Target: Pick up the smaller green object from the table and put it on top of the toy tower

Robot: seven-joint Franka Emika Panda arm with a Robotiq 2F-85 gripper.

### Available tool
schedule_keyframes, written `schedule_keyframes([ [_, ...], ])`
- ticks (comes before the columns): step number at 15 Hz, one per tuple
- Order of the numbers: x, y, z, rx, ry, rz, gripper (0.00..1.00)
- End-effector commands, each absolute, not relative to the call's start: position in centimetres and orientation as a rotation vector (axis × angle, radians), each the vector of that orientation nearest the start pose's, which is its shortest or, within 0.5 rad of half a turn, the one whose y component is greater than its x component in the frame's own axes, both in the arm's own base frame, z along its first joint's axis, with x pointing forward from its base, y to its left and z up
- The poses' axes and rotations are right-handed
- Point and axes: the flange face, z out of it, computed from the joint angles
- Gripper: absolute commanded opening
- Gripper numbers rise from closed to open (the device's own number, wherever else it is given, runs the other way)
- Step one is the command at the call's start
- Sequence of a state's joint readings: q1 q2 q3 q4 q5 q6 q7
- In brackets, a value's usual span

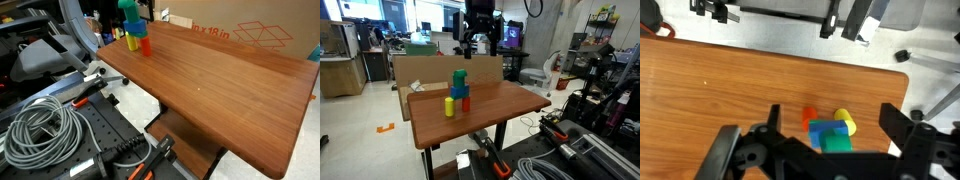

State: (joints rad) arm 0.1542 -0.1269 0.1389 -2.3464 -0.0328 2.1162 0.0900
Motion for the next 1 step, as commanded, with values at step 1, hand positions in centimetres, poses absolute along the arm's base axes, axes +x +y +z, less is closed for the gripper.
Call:
schedule_keyframes([
  [1,45.31,13.39,37.77,-3.179,-0.363,0.152,1.0],
])
